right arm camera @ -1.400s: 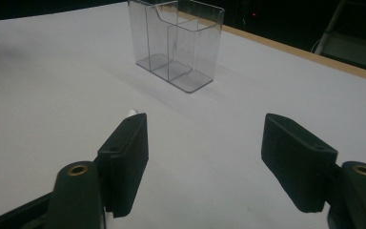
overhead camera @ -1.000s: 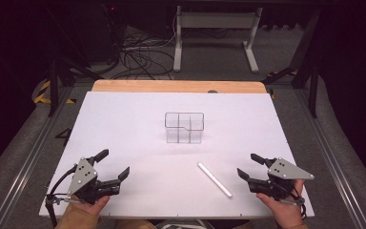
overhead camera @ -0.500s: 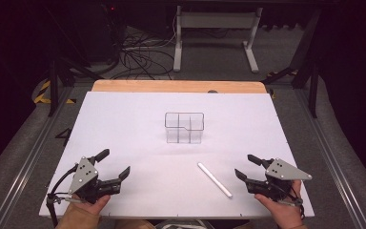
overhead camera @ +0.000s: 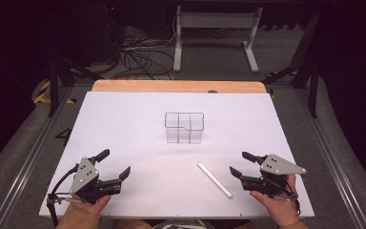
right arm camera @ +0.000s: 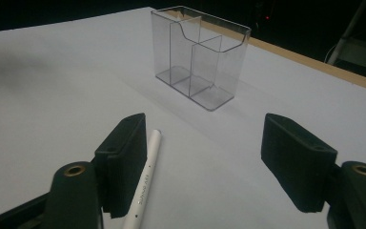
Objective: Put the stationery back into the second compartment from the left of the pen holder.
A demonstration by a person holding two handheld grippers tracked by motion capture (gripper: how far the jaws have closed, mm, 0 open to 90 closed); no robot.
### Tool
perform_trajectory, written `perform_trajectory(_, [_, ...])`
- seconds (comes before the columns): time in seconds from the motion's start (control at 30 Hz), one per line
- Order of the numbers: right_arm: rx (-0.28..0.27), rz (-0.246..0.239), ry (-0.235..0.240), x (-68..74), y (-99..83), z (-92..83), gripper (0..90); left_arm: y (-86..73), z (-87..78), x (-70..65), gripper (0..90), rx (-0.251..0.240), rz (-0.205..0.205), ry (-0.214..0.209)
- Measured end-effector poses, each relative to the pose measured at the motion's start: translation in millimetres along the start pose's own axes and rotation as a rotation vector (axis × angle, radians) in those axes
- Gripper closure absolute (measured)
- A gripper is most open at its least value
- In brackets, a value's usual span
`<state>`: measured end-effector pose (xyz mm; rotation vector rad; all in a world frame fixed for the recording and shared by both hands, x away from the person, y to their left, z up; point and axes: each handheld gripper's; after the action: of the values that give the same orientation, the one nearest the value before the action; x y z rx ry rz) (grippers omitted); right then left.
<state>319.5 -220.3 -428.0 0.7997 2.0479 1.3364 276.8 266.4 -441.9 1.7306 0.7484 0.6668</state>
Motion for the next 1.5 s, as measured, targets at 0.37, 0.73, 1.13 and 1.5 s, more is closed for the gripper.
perform_trajectory(0.37, [0.018,-0.013,0.045,10.0,26.2,25.8,33.0,0.4,0.1,-0.3,13.1,-0.003,0.006,0.002])
perform_trajectory(0.73, [0.033,-0.029,0.075,15.3,40.2,40.4,33.5,-0.1,1.2,-0.2,13.2,0.005,0.005,0.009])
perform_trajectory(1.13, [0.040,-0.032,0.092,21.5,52.1,54.7,33.5,-1.2,3.6,0.5,13.4,0.016,0.003,0.009])
perform_trajectory(1.5, [0.069,-0.038,0.102,28.4,57.8,69.9,33.8,-2.2,4.7,1.3,13.6,0.021,0.000,0.012])
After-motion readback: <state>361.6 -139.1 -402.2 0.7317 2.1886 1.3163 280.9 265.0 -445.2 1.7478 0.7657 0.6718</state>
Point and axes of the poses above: each handheld gripper's, and its own axes: z roughly forward along the jaws, y roughly out of its top, x roughly to its left, and after that the axes turned 6 degrees about -y, right-handed
